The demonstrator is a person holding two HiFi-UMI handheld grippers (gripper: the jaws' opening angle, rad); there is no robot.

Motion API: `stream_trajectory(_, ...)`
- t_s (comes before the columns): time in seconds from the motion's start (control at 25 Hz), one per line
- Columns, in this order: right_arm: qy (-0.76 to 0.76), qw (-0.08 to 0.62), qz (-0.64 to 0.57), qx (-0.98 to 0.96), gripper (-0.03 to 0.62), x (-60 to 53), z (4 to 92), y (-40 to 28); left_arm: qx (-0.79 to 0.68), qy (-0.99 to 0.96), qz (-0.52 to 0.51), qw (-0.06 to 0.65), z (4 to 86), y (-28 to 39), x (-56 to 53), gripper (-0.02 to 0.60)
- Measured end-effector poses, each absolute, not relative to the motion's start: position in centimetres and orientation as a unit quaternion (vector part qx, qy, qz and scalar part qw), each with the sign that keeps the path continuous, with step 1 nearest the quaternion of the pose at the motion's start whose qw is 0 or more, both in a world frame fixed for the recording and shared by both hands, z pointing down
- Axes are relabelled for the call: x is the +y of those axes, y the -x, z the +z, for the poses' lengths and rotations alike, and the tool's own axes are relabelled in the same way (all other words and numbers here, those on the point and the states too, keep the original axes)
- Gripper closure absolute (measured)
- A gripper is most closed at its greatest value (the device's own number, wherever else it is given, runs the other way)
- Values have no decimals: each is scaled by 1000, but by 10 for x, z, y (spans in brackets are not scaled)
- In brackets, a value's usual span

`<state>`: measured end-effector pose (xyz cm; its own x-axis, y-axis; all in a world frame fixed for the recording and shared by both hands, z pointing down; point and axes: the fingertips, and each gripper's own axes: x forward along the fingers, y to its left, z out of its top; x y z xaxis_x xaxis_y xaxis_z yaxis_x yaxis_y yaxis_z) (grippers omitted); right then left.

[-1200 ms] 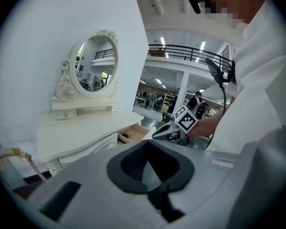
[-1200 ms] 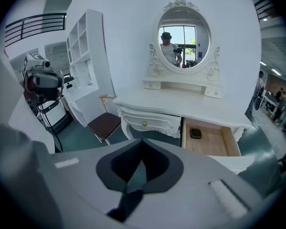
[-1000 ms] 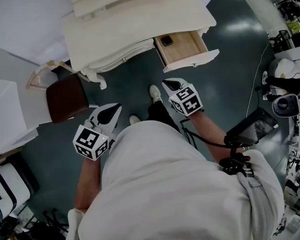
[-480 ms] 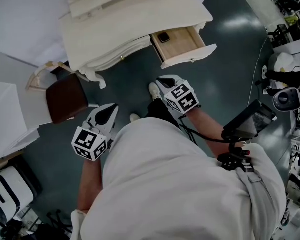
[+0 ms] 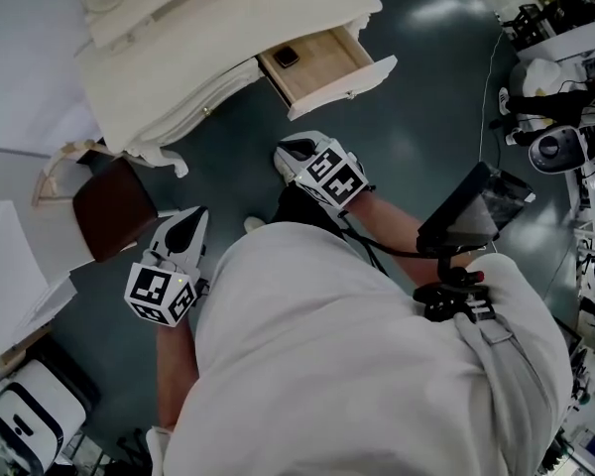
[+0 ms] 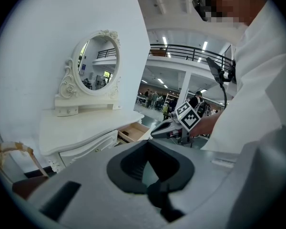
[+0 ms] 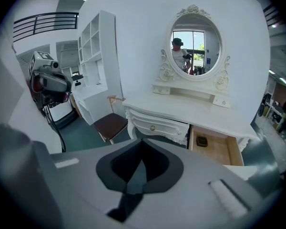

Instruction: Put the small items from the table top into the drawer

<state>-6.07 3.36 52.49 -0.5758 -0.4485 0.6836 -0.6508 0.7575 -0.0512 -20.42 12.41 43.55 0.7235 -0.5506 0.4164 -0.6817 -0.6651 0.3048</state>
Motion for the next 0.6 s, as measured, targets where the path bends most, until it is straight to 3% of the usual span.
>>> stream_trajectory(0.6,-319,336,150,-873,594,26,523,59,-335,-903,149,226,433,203,118,580)
